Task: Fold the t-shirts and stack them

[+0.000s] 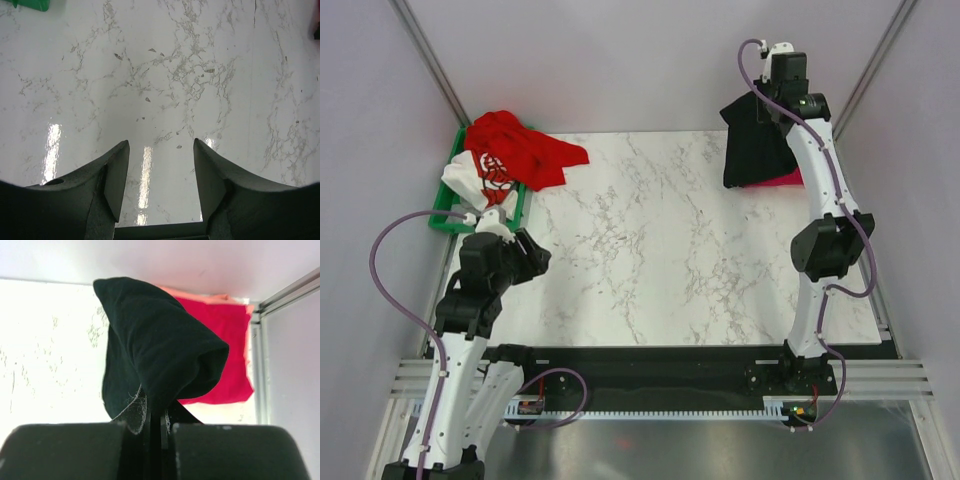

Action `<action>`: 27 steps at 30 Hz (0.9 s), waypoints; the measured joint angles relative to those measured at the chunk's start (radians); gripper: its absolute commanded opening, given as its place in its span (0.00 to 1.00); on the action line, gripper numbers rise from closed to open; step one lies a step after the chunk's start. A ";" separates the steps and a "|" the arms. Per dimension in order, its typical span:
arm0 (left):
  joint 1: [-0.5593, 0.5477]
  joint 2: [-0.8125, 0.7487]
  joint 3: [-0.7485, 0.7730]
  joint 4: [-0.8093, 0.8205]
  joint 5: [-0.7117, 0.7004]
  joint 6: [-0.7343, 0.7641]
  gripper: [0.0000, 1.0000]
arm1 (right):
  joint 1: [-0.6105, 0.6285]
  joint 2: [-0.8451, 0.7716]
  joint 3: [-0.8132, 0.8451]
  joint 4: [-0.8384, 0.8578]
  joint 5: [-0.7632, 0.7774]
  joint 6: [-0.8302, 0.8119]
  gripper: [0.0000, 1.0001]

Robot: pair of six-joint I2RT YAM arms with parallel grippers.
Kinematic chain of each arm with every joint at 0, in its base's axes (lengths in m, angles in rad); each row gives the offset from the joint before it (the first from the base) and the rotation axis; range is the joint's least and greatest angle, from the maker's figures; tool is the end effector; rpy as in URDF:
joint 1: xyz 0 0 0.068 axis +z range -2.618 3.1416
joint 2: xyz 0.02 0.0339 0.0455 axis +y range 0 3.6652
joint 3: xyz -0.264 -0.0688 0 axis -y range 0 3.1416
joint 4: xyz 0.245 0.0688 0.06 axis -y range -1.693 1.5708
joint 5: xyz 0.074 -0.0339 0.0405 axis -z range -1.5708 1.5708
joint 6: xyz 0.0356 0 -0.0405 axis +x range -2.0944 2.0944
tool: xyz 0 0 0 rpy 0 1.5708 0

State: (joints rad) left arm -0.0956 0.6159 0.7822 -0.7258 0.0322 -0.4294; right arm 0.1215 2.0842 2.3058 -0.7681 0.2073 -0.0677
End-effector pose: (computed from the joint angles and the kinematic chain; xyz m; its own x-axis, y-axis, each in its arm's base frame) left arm 0.1284 -0.0135 0.3076 -0.5314 -0.3671 -0.7635 -0.1085 0.9233 -0.3684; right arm 0.4659 0.0495 0.3993 -0.5185 -0.1300 -0.8452 0.0209 0.9862 -0.1645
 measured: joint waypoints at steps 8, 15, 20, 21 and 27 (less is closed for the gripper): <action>0.000 0.033 0.000 0.000 0.003 -0.003 0.60 | -0.068 0.009 0.082 -0.011 -0.031 -0.014 0.00; 0.000 0.041 0.000 0.000 0.003 -0.004 0.60 | -0.114 0.057 0.089 -0.016 -0.090 -0.010 0.00; 0.000 0.048 0.000 0.001 0.003 -0.004 0.59 | -0.147 0.133 0.137 -0.027 -0.148 -0.010 0.00; 0.000 0.051 0.000 0.000 0.003 -0.004 0.59 | -0.154 0.147 0.148 -0.029 -0.157 -0.014 0.00; 0.000 0.072 0.000 0.000 0.003 -0.005 0.59 | -0.205 0.217 0.176 0.029 -0.164 -0.042 0.00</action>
State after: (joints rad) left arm -0.0956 0.6876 0.7818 -0.7254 0.0353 -0.4339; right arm -0.0837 2.3016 2.4821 -0.7395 0.0429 -0.1101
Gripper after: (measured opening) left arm 0.589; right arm 0.059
